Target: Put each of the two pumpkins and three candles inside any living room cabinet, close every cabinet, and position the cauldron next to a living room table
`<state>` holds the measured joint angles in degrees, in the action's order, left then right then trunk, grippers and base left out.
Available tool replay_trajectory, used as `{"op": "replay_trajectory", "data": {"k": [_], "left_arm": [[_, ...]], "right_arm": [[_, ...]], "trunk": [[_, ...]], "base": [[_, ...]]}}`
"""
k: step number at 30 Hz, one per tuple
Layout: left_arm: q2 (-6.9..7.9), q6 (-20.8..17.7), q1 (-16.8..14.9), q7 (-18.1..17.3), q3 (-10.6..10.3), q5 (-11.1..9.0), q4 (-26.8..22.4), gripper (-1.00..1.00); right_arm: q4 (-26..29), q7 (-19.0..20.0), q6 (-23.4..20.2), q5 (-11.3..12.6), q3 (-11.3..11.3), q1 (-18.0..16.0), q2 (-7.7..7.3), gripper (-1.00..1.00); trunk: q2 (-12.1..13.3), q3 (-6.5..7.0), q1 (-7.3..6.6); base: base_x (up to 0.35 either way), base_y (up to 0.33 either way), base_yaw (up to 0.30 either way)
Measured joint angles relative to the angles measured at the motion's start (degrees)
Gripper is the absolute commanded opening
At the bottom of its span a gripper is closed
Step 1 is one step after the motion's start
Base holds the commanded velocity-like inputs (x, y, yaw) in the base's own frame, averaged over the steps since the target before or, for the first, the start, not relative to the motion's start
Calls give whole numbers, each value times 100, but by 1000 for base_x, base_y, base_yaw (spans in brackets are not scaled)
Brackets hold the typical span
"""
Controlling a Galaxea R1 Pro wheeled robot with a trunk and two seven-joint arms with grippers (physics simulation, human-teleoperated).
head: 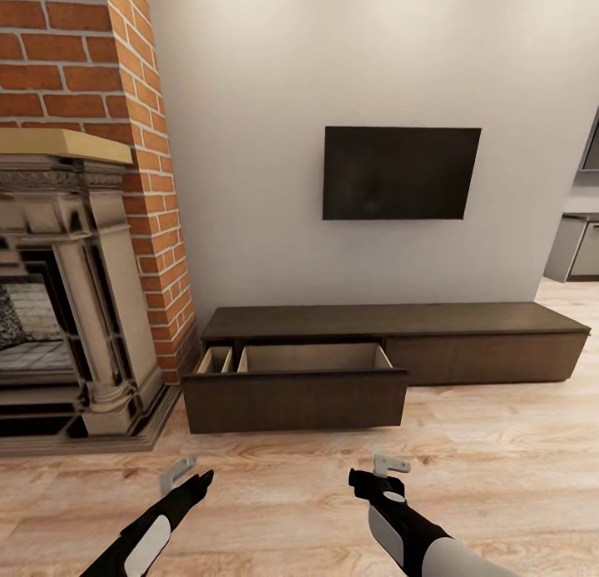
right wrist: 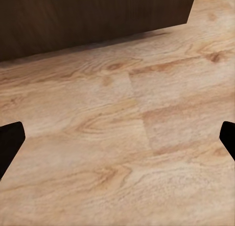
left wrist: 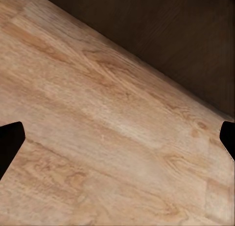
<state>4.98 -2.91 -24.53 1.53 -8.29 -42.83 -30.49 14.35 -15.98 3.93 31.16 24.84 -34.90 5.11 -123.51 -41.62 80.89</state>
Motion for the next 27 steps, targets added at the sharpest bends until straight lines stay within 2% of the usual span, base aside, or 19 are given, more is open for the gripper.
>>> {"op": "replay_trajectory", "data": {"k": [3, 7, 10, 15, 19, 27], "left_arm": [[-27, -4, -38, 5, -5, 4, -21, 100], [22, -6, -55, 2, -3, 3, -95, 100], [-14, -6, -57, -1, -2, -9, -160, 100], [-23, -13, -58, -7, -9, -12, -208, 100], [-2, -27, -58, -15, -12, -10, -255, 100], [-10, -130, -59, -17, -13, -10, -319, 100]], "right_arm": [[0, 3, 1, -2, 0, 0, 0, 100], [45, -2, -50, -44, 5, 0, 0, 100], [61, -8, -168, -45, 8, -2, 9, 100], [284, -4, -945, -1, -16, -19, 34, 100], [615, -2, -1252, 18, -27, -28, 33, 100], [808, -18, -1310, 6, -28, -30, 30, 100]], "trunk": [[-120, -54, 66], [-281, -126, 154], [-401, -180, 220], [-602, -269, 330], [-762, -341, 417], [-1083, -485, 593]], "base": [[0, 0, 0], [0, 0, 0], [0, 0, 0], [0, 0, 0], [0, 0, 0], [0, 0, 0]]}}
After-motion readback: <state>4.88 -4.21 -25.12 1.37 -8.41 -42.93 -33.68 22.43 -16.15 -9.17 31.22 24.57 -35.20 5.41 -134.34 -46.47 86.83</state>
